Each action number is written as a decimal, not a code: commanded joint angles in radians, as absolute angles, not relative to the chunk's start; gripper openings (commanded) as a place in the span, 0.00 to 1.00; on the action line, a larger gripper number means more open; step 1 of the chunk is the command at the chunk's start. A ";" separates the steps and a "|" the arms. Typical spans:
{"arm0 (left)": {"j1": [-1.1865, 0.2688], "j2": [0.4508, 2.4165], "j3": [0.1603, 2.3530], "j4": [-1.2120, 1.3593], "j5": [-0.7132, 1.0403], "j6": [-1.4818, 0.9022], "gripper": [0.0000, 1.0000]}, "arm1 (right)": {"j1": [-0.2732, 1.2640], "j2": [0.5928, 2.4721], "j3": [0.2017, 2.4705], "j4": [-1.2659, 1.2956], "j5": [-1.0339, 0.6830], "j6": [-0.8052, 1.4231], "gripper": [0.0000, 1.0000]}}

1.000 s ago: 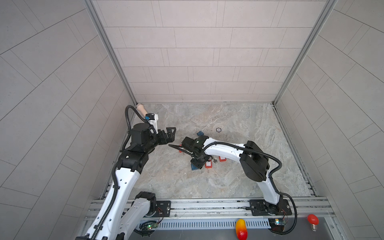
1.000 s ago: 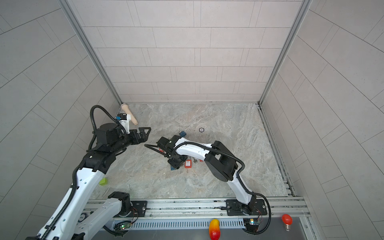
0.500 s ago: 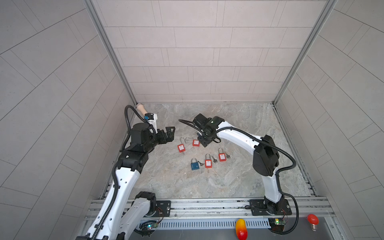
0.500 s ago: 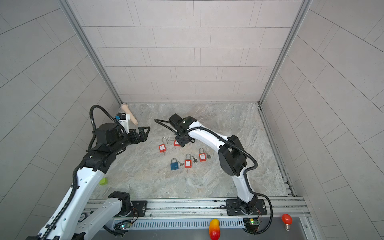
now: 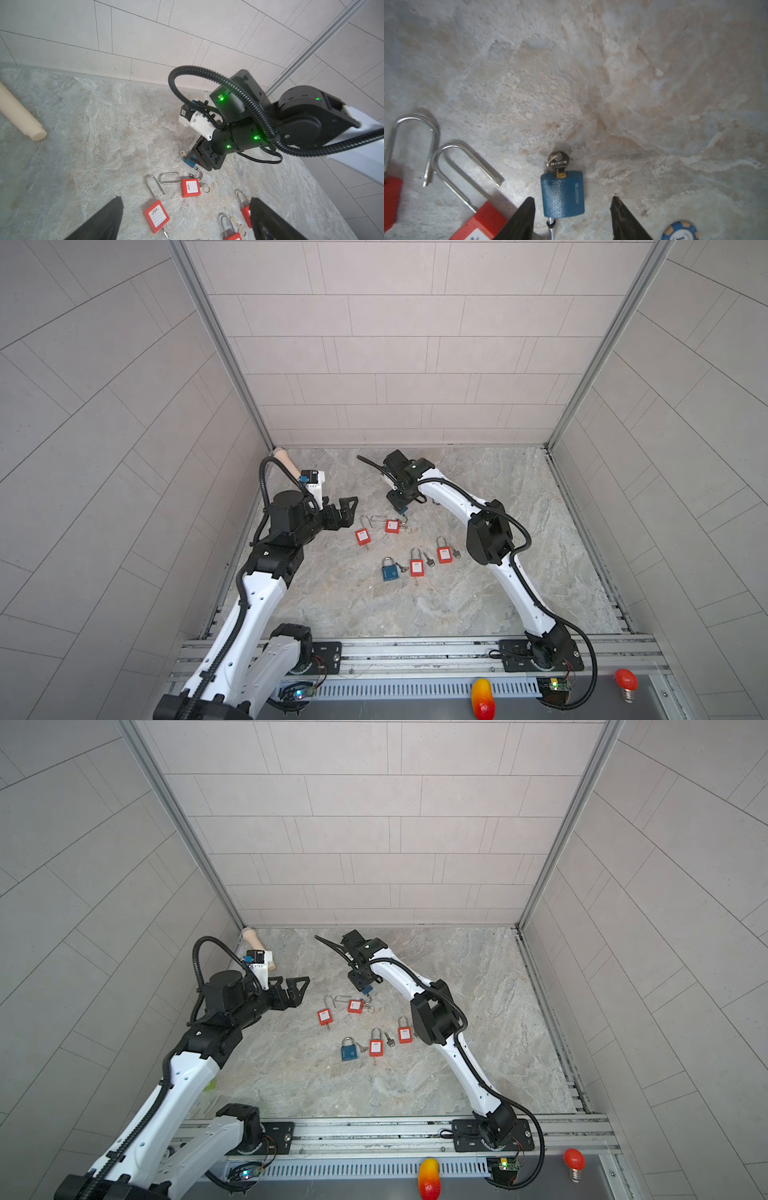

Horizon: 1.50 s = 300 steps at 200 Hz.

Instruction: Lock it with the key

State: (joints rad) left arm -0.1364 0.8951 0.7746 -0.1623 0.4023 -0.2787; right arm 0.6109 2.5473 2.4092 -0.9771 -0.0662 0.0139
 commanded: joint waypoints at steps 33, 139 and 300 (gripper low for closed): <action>-0.136 0.968 0.785 -0.082 0.457 -0.284 0.93 | 0.608 2.605 2.436 -1.012 -0.081 -0.028 0.60; -0.144 1.016 0.794 -0.063 0.483 -0.305 0.88 | 0.549 2.502 2.224 -0.939 0.073 0.359 0.51; -0.175 0.975 0.787 -0.065 0.511 -0.305 0.87 | 0.568 2.443 2.289 -0.950 0.168 0.366 0.60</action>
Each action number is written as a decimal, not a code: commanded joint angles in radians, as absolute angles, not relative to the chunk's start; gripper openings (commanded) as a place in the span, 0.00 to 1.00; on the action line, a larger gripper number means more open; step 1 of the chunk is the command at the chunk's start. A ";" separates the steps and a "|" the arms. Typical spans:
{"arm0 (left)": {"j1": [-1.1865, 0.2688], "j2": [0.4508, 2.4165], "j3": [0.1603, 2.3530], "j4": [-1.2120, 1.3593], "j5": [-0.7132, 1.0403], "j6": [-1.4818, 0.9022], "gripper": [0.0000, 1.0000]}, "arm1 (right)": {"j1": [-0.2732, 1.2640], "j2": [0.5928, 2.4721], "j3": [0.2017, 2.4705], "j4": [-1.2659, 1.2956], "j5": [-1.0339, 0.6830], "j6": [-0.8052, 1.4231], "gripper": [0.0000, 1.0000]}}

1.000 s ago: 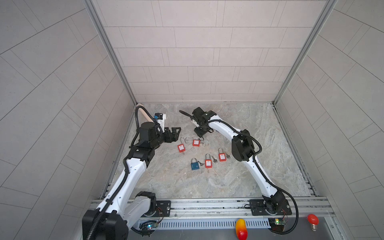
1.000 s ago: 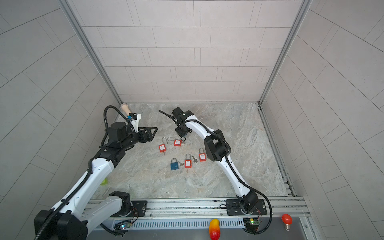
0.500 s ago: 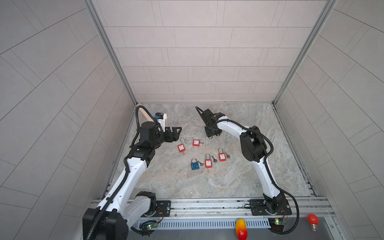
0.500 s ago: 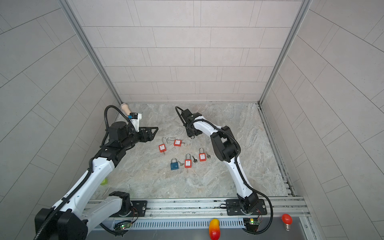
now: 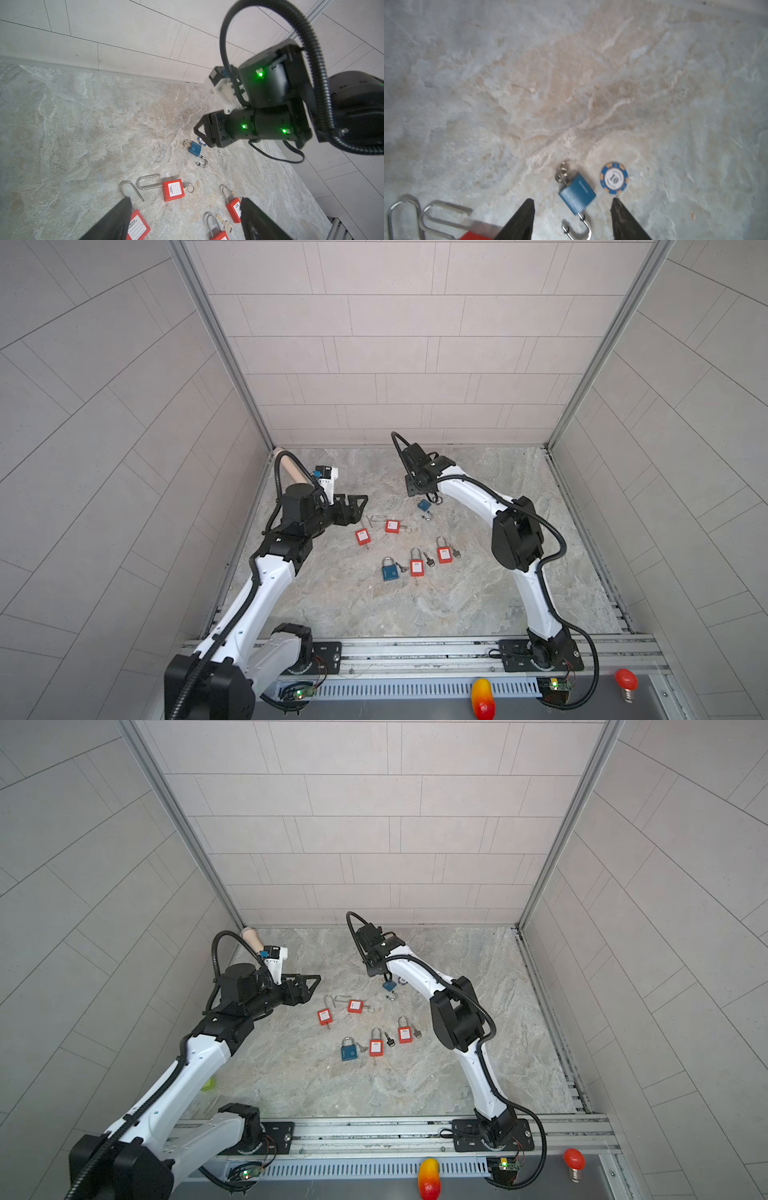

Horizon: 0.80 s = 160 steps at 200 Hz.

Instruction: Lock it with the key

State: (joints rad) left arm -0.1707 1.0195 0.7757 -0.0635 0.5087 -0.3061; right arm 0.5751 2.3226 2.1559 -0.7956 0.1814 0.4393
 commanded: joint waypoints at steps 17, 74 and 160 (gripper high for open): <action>-0.176 0.949 0.772 -0.078 0.505 -0.303 0.87 | 0.567 2.523 2.397 -0.996 0.171 0.356 0.60; -0.176 0.908 0.755 -0.115 0.491 -0.290 0.87 | 0.554 2.586 2.440 -1.014 0.056 0.360 0.59; -0.177 0.899 0.748 -0.114 0.492 -0.297 0.87 | 0.598 2.492 2.224 -1.031 -0.222 0.178 0.53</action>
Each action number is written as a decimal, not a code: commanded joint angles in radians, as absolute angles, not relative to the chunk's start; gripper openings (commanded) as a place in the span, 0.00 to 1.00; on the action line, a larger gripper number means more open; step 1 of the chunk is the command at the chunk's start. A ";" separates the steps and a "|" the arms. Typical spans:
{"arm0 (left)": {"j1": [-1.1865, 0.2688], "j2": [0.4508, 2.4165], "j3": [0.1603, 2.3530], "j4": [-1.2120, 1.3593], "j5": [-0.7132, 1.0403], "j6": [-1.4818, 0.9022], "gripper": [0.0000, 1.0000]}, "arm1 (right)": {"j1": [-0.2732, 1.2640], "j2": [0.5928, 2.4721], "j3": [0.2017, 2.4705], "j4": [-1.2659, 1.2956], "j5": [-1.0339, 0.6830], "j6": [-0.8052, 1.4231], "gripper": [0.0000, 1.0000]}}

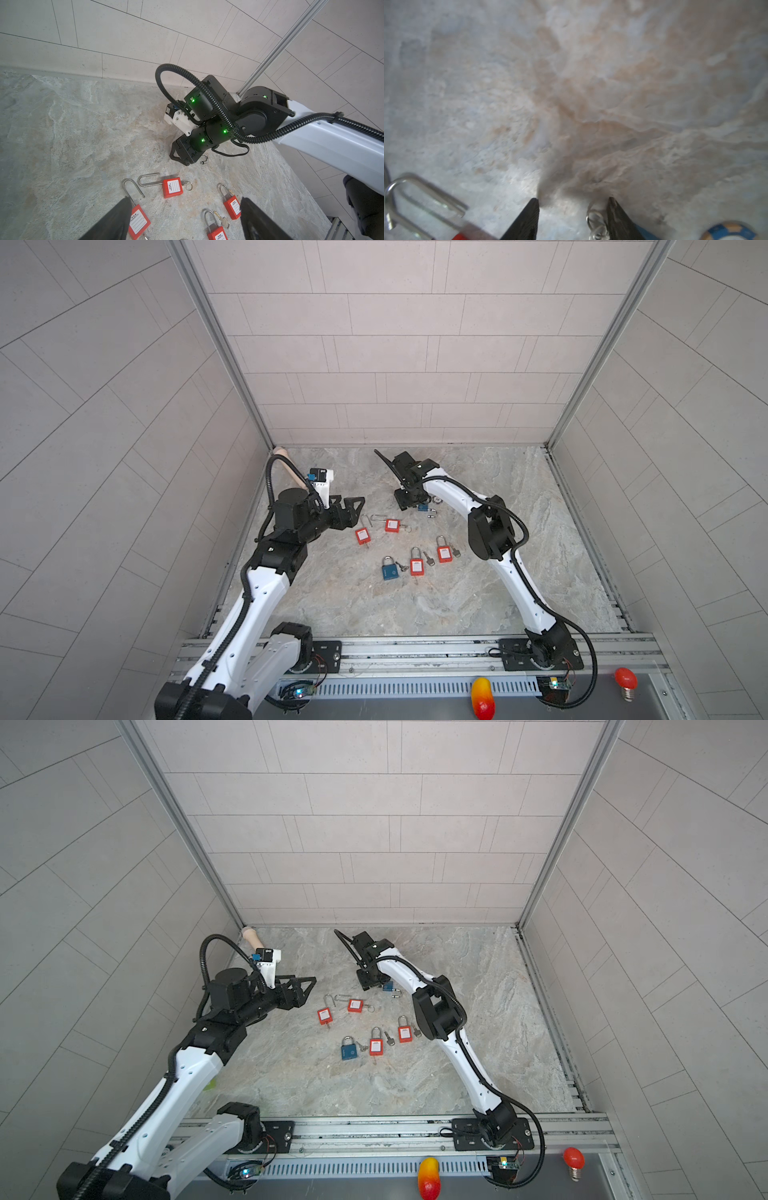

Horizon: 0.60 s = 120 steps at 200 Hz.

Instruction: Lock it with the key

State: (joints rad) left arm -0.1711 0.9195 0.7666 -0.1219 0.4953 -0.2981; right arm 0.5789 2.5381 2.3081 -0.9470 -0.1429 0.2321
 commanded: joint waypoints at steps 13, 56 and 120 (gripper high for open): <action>-0.176 0.895 0.746 -0.115 0.492 -0.295 0.87 | 0.599 2.431 2.121 -1.015 -0.213 0.178 0.53; -0.177 0.891 0.743 -0.117 0.500 -0.292 0.87 | 0.594 2.173 1.763 -0.937 -0.069 0.207 0.53; -0.176 0.888 0.746 -0.099 0.515 -0.302 0.87 | 0.616 2.067 1.704 -0.846 0.090 0.327 0.56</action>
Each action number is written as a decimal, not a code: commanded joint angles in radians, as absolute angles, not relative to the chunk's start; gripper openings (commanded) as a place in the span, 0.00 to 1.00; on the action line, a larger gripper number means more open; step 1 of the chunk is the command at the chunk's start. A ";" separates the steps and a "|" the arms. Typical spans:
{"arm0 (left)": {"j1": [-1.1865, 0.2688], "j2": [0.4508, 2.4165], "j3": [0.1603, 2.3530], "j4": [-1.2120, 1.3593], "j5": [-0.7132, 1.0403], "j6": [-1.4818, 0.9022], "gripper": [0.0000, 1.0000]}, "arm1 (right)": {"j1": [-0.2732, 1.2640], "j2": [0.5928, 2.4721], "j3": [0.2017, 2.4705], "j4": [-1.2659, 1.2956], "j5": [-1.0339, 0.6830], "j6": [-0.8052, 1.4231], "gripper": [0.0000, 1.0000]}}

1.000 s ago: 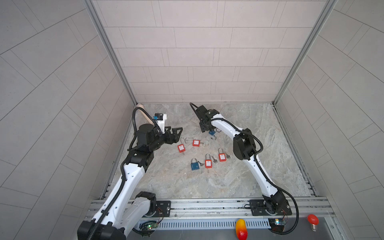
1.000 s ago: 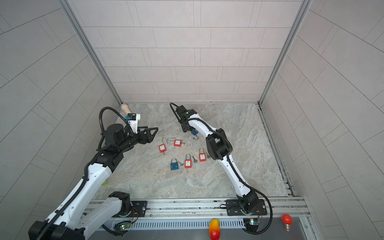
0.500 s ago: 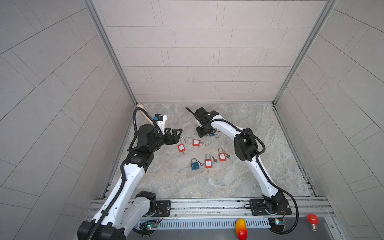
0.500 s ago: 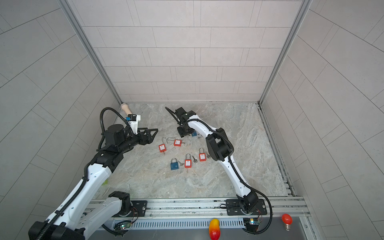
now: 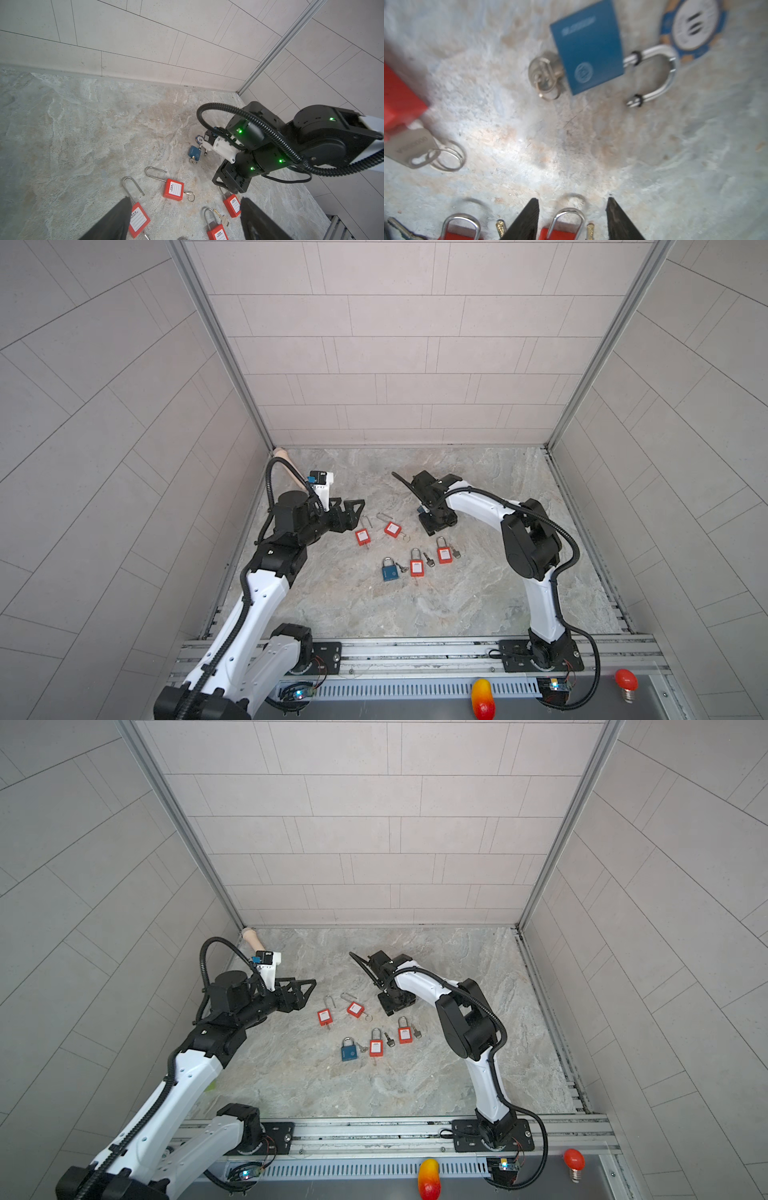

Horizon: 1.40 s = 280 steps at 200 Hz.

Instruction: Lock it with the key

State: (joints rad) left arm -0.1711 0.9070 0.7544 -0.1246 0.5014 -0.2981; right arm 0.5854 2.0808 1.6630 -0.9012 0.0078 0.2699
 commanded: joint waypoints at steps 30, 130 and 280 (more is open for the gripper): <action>-0.177 0.870 0.738 -0.105 0.511 -0.304 0.87 | 0.640 2.189 1.876 -0.819 0.129 0.366 0.58; -0.178 0.839 0.760 -0.194 0.486 -0.249 0.88 | 0.647 2.493 2.258 -0.963 0.181 0.418 0.57; -0.180 0.922 0.763 -0.101 0.537 -0.290 0.88 | 0.632 1.974 1.557 -0.788 0.215 0.459 0.60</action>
State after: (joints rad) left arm -0.1726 0.9222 0.7467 -0.1574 0.5175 -0.2726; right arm 0.6449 2.0098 1.5814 -0.8036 0.1848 0.3836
